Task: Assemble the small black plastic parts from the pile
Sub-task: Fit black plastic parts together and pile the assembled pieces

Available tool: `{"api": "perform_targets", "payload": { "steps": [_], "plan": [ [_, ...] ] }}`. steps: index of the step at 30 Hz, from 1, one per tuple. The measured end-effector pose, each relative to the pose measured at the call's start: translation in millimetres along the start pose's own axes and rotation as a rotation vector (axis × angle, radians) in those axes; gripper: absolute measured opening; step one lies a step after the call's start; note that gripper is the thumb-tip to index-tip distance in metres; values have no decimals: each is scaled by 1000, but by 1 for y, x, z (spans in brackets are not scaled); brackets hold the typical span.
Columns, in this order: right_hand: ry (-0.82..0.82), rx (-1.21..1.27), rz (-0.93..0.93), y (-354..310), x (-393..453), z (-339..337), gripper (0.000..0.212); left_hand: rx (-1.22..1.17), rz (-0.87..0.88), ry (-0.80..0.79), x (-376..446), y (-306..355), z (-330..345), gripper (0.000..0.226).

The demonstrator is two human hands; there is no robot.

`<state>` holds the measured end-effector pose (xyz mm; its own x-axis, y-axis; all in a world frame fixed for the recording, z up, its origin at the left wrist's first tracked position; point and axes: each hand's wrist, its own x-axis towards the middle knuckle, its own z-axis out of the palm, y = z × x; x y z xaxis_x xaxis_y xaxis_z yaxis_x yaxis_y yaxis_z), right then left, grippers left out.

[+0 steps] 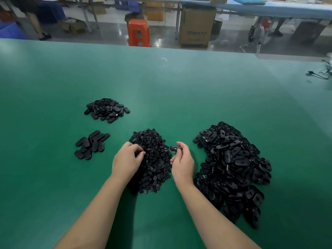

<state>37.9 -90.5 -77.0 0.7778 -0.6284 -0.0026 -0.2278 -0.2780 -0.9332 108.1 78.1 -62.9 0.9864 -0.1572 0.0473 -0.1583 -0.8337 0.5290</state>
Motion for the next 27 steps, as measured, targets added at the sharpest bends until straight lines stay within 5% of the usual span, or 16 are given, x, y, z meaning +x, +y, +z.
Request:
{"api": "perform_targets", "payload": {
  "steps": [9, 27],
  "plan": [
    [10, 15, 7, 1, -1, -1, 24, -68, 54, 72, -5, 1, -6, 15],
    [1, -1, 12, -4, -3, -2, 20, -863, -235, 53, -13, -4, -15, 18]
  ]
}}
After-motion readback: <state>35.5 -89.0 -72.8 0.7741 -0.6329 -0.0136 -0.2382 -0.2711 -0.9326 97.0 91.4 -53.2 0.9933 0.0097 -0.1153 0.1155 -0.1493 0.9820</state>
